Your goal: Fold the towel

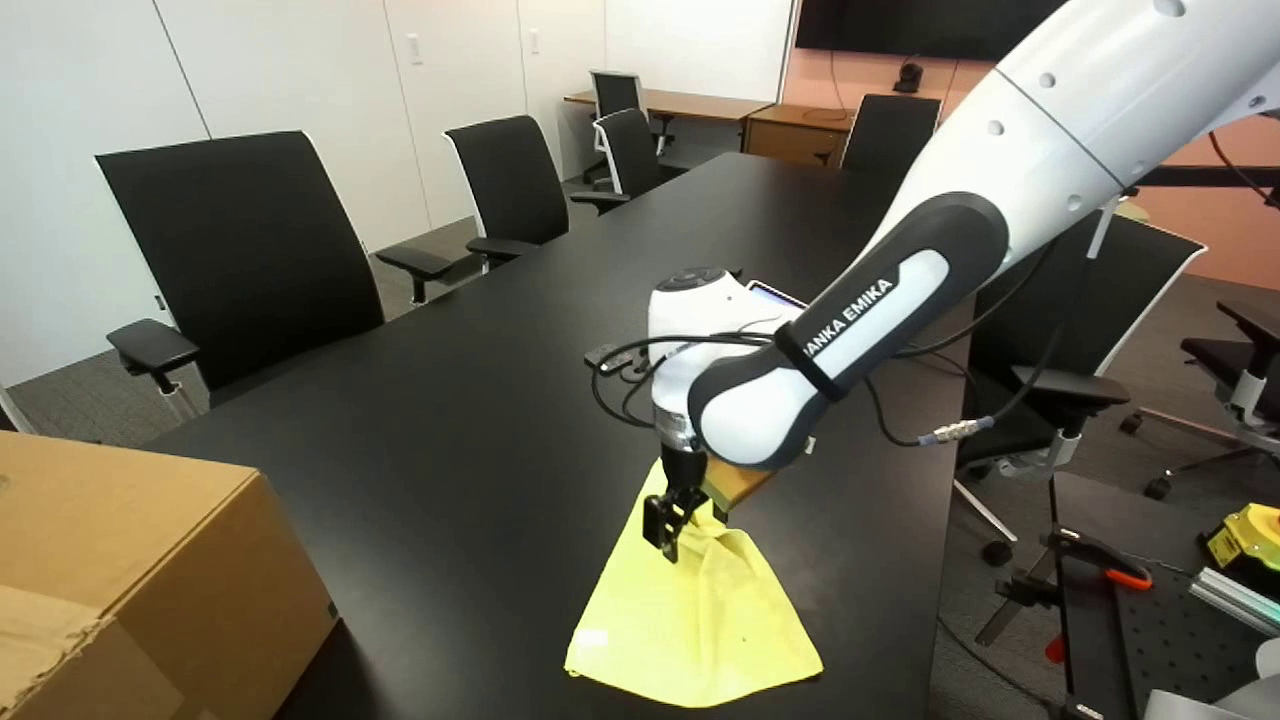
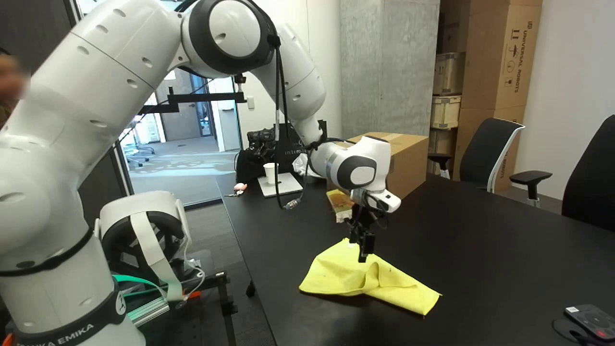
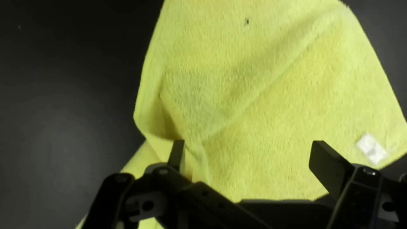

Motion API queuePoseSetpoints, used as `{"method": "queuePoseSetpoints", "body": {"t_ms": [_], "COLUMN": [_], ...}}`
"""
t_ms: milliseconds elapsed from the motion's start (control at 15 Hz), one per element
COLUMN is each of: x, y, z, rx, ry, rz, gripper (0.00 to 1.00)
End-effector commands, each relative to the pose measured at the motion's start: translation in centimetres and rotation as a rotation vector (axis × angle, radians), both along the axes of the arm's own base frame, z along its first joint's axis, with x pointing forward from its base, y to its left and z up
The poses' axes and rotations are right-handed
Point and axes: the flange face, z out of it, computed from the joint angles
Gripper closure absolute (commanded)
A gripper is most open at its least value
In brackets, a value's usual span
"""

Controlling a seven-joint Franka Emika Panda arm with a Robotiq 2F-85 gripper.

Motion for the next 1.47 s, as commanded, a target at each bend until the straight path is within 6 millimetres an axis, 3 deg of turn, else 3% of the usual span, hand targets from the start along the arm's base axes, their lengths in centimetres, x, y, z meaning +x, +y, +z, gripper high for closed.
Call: {"method": "queuePoseSetpoints", "body": {"t_ms": [0, 267, 600, 933, 1400], "x": [-6.5, -11.7, -15.4, -16.9, -17.5], "y": [1.2, 2.0, 1.8, 1.8, 1.6], "z": [-0.6, -3.2, -5.2, -6.1, -6.1], "rx": [0.004, 0.013, 0.052, 0.083, 0.1], "ry": [0.086, 0.136, 0.073, -0.062, -0.157], "rz": [0.066, 0.081, 0.05, 0.008, 0.0], "gripper": [0.0, 0.0, 0.0, 0.0, 0.0]}}
